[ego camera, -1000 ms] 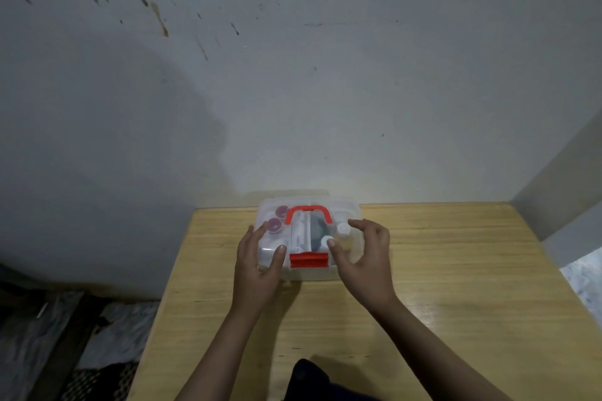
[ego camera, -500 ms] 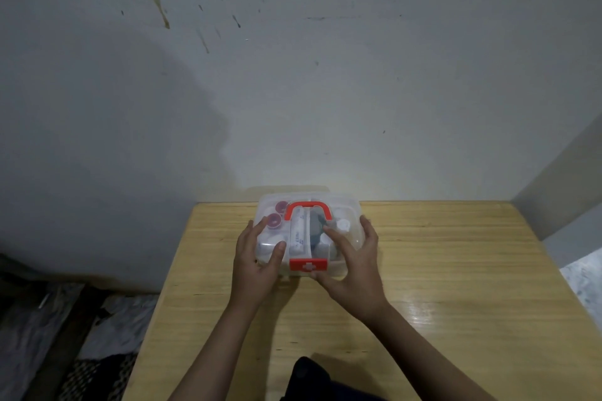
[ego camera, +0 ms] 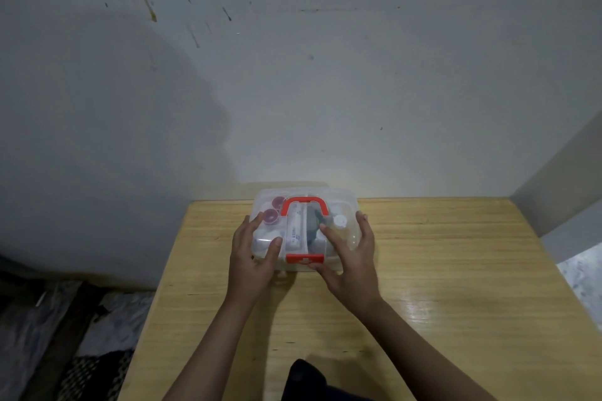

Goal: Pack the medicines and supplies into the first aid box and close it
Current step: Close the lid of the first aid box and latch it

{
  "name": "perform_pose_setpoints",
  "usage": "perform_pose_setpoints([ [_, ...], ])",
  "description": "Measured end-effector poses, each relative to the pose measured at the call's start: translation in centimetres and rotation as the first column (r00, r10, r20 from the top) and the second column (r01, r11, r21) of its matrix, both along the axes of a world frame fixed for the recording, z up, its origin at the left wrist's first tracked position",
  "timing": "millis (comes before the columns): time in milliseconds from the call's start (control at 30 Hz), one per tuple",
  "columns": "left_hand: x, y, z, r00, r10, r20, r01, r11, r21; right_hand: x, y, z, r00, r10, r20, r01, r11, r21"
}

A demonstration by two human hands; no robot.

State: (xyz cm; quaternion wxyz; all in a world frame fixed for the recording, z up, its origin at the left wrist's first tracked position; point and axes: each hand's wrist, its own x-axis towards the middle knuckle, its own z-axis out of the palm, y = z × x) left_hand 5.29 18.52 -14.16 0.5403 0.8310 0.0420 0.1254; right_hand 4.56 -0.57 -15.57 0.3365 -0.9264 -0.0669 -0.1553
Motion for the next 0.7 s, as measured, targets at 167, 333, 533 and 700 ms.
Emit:
perform_pose_setpoints([
  [167,2.3,-0.5,1.0,1.000,0.004,-0.007,-0.004,1.000,0.004,2.6,-0.4,0.8,1.000,0.014,-0.028,-0.013,0.999,0.035],
  [333,3.8,-0.6,1.2,0.999,-0.004,-0.034,0.006,0.999,0.037,4.2,-0.5,0.5,0.999,0.005,-0.033,-0.005,1.000,-0.006],
  [533,3.4,-1.0,2.0,0.992,-0.015,-0.126,0.024,0.997,0.070,3.4,-0.5,1.4,0.999,-0.005,-0.051,0.004,1.000,-0.031],
  [700,1.6,-1.9,5.0,0.992,0.122,-0.021,-0.120,0.989,0.085,1.0,-1.9,10.3,0.950,-0.136,0.281,0.045,0.950,0.308],
])
